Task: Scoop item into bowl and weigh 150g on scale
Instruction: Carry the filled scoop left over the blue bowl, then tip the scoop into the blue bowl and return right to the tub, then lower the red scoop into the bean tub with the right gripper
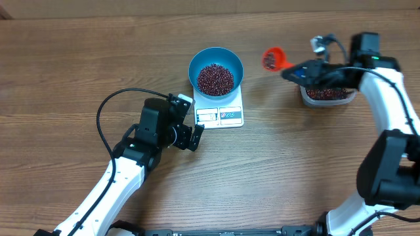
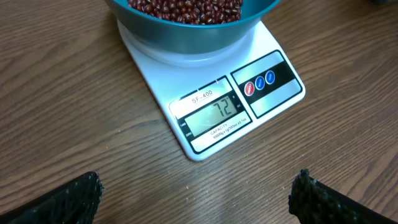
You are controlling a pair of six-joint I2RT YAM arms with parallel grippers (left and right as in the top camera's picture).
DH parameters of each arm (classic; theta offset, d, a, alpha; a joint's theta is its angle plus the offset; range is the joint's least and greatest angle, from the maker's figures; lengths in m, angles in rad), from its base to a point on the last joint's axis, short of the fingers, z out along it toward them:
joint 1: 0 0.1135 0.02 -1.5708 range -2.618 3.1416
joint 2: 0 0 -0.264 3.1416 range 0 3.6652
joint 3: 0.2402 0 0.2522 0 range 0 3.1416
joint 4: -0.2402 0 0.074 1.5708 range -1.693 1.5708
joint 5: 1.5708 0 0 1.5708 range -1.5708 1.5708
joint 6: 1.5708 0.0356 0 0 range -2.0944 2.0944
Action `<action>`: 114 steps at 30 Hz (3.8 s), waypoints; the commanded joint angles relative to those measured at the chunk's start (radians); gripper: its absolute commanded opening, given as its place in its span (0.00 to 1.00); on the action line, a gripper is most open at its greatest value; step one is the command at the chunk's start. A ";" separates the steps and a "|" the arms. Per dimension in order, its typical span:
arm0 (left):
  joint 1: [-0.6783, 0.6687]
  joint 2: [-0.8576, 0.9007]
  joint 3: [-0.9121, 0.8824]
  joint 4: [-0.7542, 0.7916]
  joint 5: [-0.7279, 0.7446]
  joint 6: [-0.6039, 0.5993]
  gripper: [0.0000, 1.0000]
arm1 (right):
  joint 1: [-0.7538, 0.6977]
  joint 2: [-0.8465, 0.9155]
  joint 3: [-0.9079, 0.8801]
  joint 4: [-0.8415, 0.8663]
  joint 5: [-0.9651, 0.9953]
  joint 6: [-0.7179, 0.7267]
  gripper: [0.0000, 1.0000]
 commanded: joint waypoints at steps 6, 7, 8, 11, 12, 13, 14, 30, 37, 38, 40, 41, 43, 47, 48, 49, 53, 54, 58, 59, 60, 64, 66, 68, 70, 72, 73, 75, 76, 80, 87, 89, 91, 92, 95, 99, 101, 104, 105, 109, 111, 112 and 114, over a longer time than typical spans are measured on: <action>-0.002 0.006 -0.004 0.001 -0.006 -0.010 1.00 | 0.277 0.001 0.029 0.264 0.203 0.311 0.04; -0.002 0.006 -0.004 0.001 -0.006 -0.010 1.00 | 0.307 0.001 0.031 0.278 0.257 0.324 0.04; -0.002 0.006 -0.004 0.001 -0.006 -0.010 1.00 | 0.333 0.001 0.036 0.280 0.320 0.327 0.04; -0.002 0.006 -0.004 0.001 -0.006 -0.010 1.00 | 0.407 0.001 0.059 0.272 0.523 0.311 0.04; -0.002 0.006 -0.004 0.001 -0.006 -0.010 0.99 | 0.425 0.001 0.067 0.266 0.568 0.293 0.04; -0.002 0.006 -0.004 0.001 -0.006 -0.010 1.00 | 0.443 0.001 0.079 0.254 0.624 0.276 0.04; -0.002 0.006 -0.004 0.001 -0.006 -0.010 1.00 | 0.476 0.001 0.102 0.230 0.726 0.242 0.04; -0.002 0.006 -0.004 0.001 -0.006 -0.010 1.00 | 0.706 0.001 0.156 0.183 1.390 -0.012 0.04; -0.002 0.006 -0.004 0.001 -0.006 -0.010 1.00 | 0.701 0.001 0.156 0.179 1.339 -0.011 0.04; -0.002 0.006 -0.004 0.001 -0.006 -0.010 1.00 | 0.697 0.001 0.157 0.177 1.310 -0.011 0.04; -0.002 0.006 -0.004 0.001 -0.006 -0.010 1.00 | 0.686 0.000 0.159 0.176 1.276 -0.007 0.04; -0.002 0.006 -0.004 0.001 -0.006 -0.010 1.00 | 0.678 -0.002 0.160 0.176 1.255 -0.006 0.04; -0.002 0.006 -0.004 0.001 -0.006 -0.010 0.99 | 0.665 -0.010 0.160 0.177 1.222 0.001 0.04; -0.002 0.006 -0.004 0.001 -0.006 -0.010 0.99 | 0.616 -0.045 0.160 0.177 1.114 0.013 0.04; -0.002 0.006 -0.004 0.001 -0.006 -0.010 1.00 | 0.600 -0.053 0.160 0.177 1.083 0.015 0.04; -0.002 0.006 -0.004 0.001 -0.006 -0.010 0.99 | 0.584 -0.060 0.160 0.177 1.049 0.015 0.04; -0.002 0.006 -0.004 0.001 -0.006 -0.010 1.00 | 0.528 -0.074 0.160 0.180 0.898 0.017 0.04; -0.002 0.006 -0.004 0.001 -0.006 -0.010 1.00 | 0.513 -0.075 0.160 0.182 0.859 0.020 0.04; -0.002 0.006 -0.004 0.001 -0.006 -0.010 1.00 | 0.458 -0.083 0.160 0.198 0.759 0.045 0.04; -0.002 0.006 -0.004 0.001 -0.006 -0.010 1.00 | 0.449 -0.086 0.160 0.200 0.748 0.045 0.04; -0.002 0.006 -0.004 0.001 -0.006 -0.010 1.00 | 0.448 -0.088 0.160 0.200 0.745 0.045 0.04; -0.002 0.006 -0.004 0.001 -0.006 -0.010 1.00 | 0.448 -0.091 0.160 0.199 0.758 0.038 0.04; -0.002 0.006 -0.004 0.001 -0.006 -0.010 1.00 | 0.449 -0.092 0.160 0.200 0.773 0.032 0.04; -0.002 0.006 -0.004 0.001 -0.006 -0.010 1.00 | 0.448 -0.111 0.160 0.199 0.772 0.035 0.04; -0.002 0.006 -0.004 0.001 -0.006 -0.010 1.00 | 0.426 -0.147 0.160 0.193 0.771 0.046 0.04; -0.002 0.006 -0.004 0.001 -0.006 -0.010 1.00 | 0.402 -0.177 0.160 0.177 0.771 0.046 0.04; -0.002 0.006 -0.004 0.001 -0.006 -0.010 1.00 | 0.352 -0.223 0.160 0.139 0.772 0.045 0.04; -0.002 0.006 -0.004 0.001 -0.006 -0.010 1.00 | 0.286 -0.266 0.160 0.081 0.772 0.036 0.04; -0.002 0.006 -0.004 0.001 -0.006 -0.010 1.00 | 0.237 -0.288 0.160 0.036 0.772 0.021 0.04; -0.002 0.006 -0.004 0.001 -0.006 -0.010 1.00 | 0.090 -0.312 0.160 -0.113 0.786 -0.040 0.04; -0.002 0.006 -0.004 0.001 -0.006 -0.010 1.00 | -0.116 -0.264 0.077 -0.207 0.878 -0.048 0.04; -0.002 0.006 -0.004 0.001 -0.006 -0.010 1.00 | -0.120 -0.232 0.042 -0.205 0.887 -0.072 0.04; -0.002 0.006 -0.004 0.001 -0.006 -0.010 0.99 | -0.120 -0.203 0.034 -0.206 0.903 -0.072 0.04; -0.002 0.006 -0.004 0.001 -0.006 -0.010 0.99 | -0.120 -0.187 0.032 -0.206 0.906 -0.072 0.04; -0.002 0.006 -0.004 0.001 -0.006 -0.010 1.00 | -0.120 -0.124 0.032 -0.205 0.912 -0.071 0.04; -0.002 0.006 -0.004 0.001 -0.006 -0.010 1.00 | -0.120 -0.063 0.032 -0.206 0.911 -0.071 0.04; -0.002 0.006 -0.004 0.001 -0.006 -0.010 1.00 | -0.120 -0.036 0.032 -0.206 0.912 -0.071 0.04; -0.002 0.006 -0.004 0.001 -0.006 -0.010 0.99 | -0.120 -0.009 0.032 -0.191 0.912 -0.071 0.04; -0.002 0.006 -0.004 0.001 -0.006 -0.010 1.00 | -0.120 0.002 0.032 -0.177 0.912 -0.071 0.04; -0.002 0.006 -0.004 0.001 -0.006 -0.010 1.00 | -0.120 0.021 0.031 -0.136 0.925 -0.071 0.04; -0.002 0.006 -0.004 0.001 -0.006 -0.010 1.00 | -0.120 0.031 0.031 -0.127 0.969 -0.071 0.04; -0.002 0.006 -0.004 0.001 -0.006 -0.010 0.99 | -0.120 0.035 0.031 -0.125 0.977 -0.071 0.04; -0.002 0.006 -0.004 0.001 -0.006 -0.010 1.00 | -0.120 0.047 0.031 -0.118 0.979 -0.071 0.04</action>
